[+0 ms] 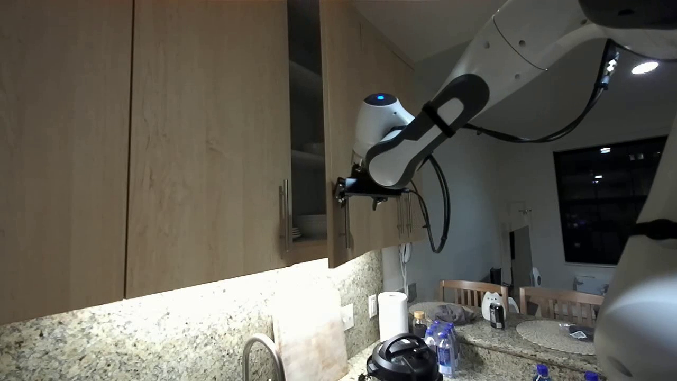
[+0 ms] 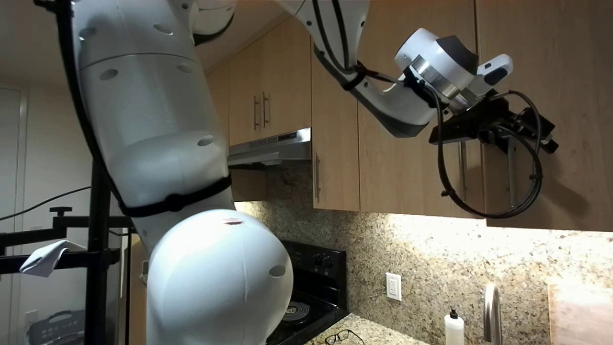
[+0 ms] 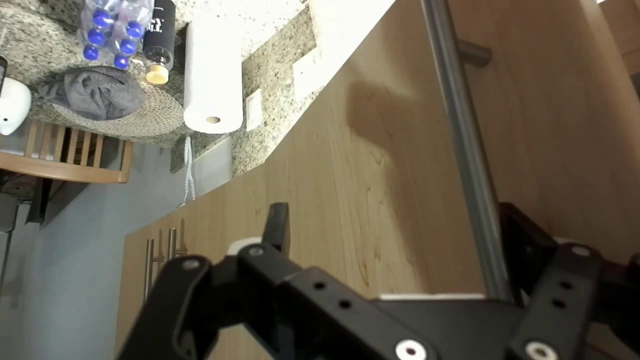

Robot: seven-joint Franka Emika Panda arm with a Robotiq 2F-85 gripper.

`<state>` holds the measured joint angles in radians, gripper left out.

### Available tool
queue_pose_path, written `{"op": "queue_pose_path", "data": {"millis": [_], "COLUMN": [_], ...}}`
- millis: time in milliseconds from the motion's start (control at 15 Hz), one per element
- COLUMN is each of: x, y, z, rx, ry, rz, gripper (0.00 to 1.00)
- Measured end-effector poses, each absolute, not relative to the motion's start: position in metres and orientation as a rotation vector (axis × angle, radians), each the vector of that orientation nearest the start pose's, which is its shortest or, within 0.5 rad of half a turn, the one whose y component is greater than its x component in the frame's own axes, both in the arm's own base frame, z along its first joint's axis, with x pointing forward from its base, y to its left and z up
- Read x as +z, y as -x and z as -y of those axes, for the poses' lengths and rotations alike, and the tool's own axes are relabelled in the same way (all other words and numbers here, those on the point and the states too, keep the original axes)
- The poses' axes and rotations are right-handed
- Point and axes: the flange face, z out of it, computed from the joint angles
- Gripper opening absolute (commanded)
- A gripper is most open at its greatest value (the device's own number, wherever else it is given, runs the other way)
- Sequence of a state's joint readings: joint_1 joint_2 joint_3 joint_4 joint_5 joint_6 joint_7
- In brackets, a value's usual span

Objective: Open the right cupboard.

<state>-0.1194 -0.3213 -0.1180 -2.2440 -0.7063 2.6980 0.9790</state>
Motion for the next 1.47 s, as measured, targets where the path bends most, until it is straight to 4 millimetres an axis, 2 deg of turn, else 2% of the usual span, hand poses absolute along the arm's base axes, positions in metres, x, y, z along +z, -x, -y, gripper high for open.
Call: {"op": "queue_pose_path", "data": {"millis": [800,1267,1467], "x": [0.583,0.583,0.584], "y": [-0.453,-0.45,-0.458], "z": [0.141,0.143,0.133], "rx": [-1.29,-1.287,-1.29], "ry": [2.783,2.781,2.785], "rz": [-1.002,-1.007,-0.991], "gripper": [1.0,1.0,1.0]}}
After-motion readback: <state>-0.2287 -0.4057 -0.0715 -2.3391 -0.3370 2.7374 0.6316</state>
